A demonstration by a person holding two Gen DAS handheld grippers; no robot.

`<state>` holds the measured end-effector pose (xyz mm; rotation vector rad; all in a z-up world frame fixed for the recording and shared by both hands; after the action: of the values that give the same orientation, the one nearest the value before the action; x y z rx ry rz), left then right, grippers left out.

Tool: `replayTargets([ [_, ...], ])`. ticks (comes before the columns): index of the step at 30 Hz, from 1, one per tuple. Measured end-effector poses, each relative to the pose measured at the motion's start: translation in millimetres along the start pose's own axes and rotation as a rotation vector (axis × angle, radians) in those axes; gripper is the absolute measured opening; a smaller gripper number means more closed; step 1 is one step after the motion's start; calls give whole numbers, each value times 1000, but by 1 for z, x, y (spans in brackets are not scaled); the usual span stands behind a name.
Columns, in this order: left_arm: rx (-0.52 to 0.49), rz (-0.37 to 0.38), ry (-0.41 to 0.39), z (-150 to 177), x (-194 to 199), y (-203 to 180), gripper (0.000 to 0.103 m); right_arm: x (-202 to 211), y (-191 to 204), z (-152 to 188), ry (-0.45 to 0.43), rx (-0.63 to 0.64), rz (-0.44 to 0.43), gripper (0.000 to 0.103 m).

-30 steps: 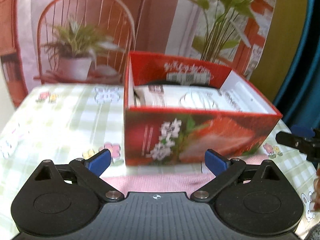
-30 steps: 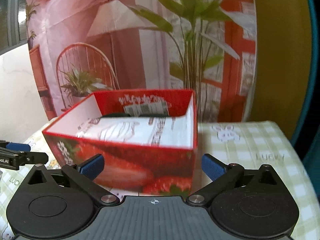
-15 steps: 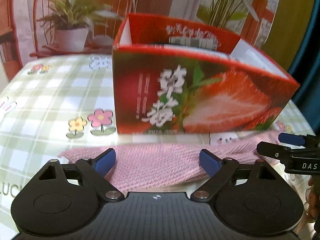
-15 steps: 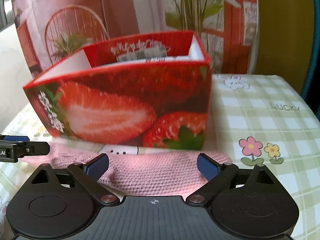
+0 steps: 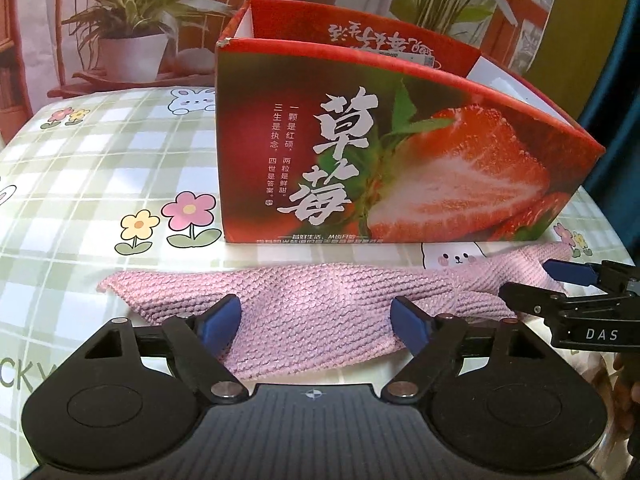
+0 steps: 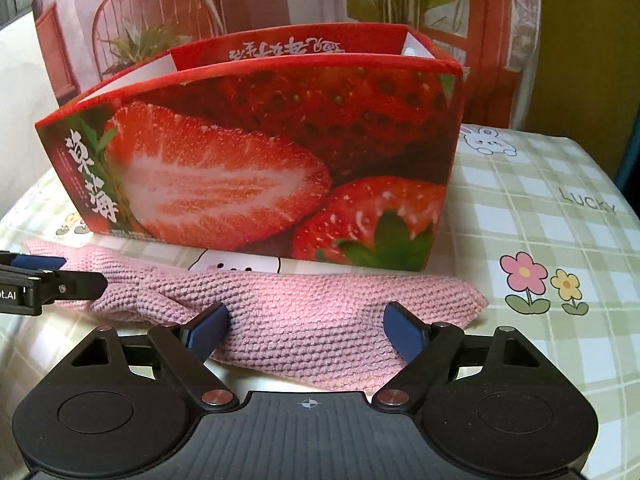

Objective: Organize soft objects
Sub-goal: 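Lower both tools onto the pink knit cloth and close on it, then lift the pink knit cloth with both tools and release it into the box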

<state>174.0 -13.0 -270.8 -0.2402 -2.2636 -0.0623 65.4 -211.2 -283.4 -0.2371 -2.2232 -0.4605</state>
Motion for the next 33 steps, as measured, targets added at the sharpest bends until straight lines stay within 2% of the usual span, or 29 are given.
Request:
replayTargets([
  [9, 2, 3, 0, -2, -2, 0, 84, 2, -4, -1, 7, -5, -9, 82],
  [12, -3, 6, 0, -1, 1, -1, 75, 2, -2, -3, 18, -12, -12, 76],
  [15, -14, 31, -4, 0, 4, -4, 59, 4, 1, -6, 43, -21, -33, 62],
  [16, -12, 48, -4, 0, 5, -4, 50, 5, 1, -8, 50, -29, -50, 54],
  [17, -9, 61, -4, 0, 6, -4, 45, 5, 2, -8, 53, -33, -62, 47],
  [18, -9, 66, -7, 0, 6, -5, 42, 5, 2, -9, 58, -41, -81, 43],
  [20, -1, 89, -9, 1, 8, -3, 27, 6, 3, -10, 65, -55, -108, 29],
  [22, 21, 102, -15, 1, 10, -1, 23, 8, 5, -10, 69, -64, -133, 23],
  [26, 44, 109, -33, 1, 18, 2, 21, 17, 6, -14, 48, -64, -167, 16],
  [33, 46, 112, -137, -12, 56, 2, 21, 51, 10, -29, -27, -48, -227, 16],
])
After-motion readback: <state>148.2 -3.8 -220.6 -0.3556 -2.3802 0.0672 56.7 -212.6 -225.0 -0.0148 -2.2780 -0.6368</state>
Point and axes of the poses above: each gripper's, at about its wrist camera, not at the fingertips, and x roughly against the way its jaws point, y to its left, z to its underside, the point moved 1 cm from there along -x, roughly the way its jaws point, and after that the axes turned 8 degrees about -z, right-handed, at the moved point
